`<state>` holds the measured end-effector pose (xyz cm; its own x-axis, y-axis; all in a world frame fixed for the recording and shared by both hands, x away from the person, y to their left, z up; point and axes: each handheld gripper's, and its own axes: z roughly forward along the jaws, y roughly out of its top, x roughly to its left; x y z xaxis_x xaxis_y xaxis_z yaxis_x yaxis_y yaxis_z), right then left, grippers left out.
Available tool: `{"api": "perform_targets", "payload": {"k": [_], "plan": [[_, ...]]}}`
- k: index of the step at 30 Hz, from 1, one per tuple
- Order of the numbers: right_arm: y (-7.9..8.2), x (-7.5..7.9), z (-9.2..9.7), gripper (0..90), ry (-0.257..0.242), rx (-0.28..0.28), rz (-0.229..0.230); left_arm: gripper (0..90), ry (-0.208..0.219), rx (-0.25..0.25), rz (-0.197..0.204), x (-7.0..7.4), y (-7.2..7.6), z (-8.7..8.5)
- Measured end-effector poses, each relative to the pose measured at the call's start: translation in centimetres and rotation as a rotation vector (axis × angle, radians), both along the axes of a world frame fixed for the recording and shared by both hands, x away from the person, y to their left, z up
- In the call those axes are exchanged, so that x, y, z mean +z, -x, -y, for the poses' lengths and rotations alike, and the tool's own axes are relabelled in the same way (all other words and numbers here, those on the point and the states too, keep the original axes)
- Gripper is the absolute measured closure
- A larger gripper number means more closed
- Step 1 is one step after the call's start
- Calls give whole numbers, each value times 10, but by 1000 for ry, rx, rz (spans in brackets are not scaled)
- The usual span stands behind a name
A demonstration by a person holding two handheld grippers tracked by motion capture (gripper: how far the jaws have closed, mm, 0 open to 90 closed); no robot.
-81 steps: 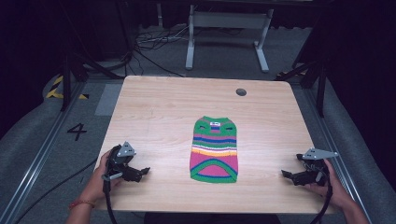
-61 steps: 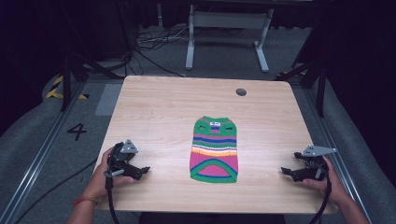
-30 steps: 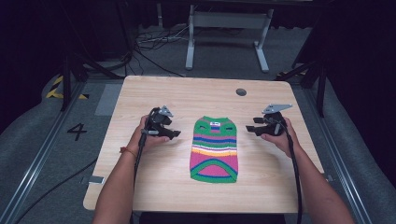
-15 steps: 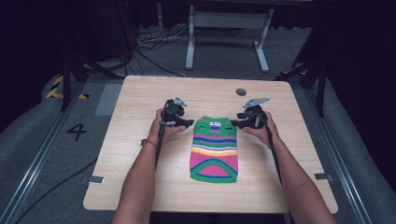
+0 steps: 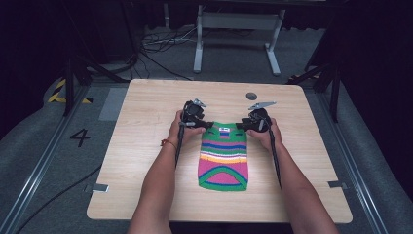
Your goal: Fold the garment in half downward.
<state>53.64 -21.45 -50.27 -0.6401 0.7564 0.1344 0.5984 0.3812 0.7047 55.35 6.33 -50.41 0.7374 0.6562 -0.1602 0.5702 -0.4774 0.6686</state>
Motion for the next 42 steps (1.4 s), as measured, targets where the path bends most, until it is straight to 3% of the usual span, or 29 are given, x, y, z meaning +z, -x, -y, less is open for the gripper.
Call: {"api": "perform_targets", "payload": {"k": [2,6,8,10,12,13,15,19,21,28,36,42], "plan": [[-1,-2,1,578,-11,-12,-11,395,8,1,7,-2,1,2],[-1,-3,1,607,-17,-9,-15,447,-24,-21,17,0,5,8],[0,-3,-1,653,-12,0,-18,525,-11,-40,19,0,6,8],[1,-2,-3,730,-6,16,-20,656,10,-70,5,-1,8,7],[2,-1,-4,760,-8,24,-23,748,8,-84,16,-1,10,8],[2,-1,-5,786,0,32,-18,748,5,-84,18,0,12,9],[4,1,-8,837,18,48,-3,813,-22,-85,41,3,15,10],[6,4,-11,851,40,56,21,825,-13,-77,65,9,18,8],[7,8,-13,854,43,67,36,826,-31,-83,86,15,21,7],[19,27,-14,854,-10,117,100,825,-68,-145,138,31,39,3],[42,51,-13,854,-34,197,168,824,-68,-196,208,48,63,-8],[59,62,-9,851,-72,259,180,821,-76,-238,266,61,83,-14]]}}
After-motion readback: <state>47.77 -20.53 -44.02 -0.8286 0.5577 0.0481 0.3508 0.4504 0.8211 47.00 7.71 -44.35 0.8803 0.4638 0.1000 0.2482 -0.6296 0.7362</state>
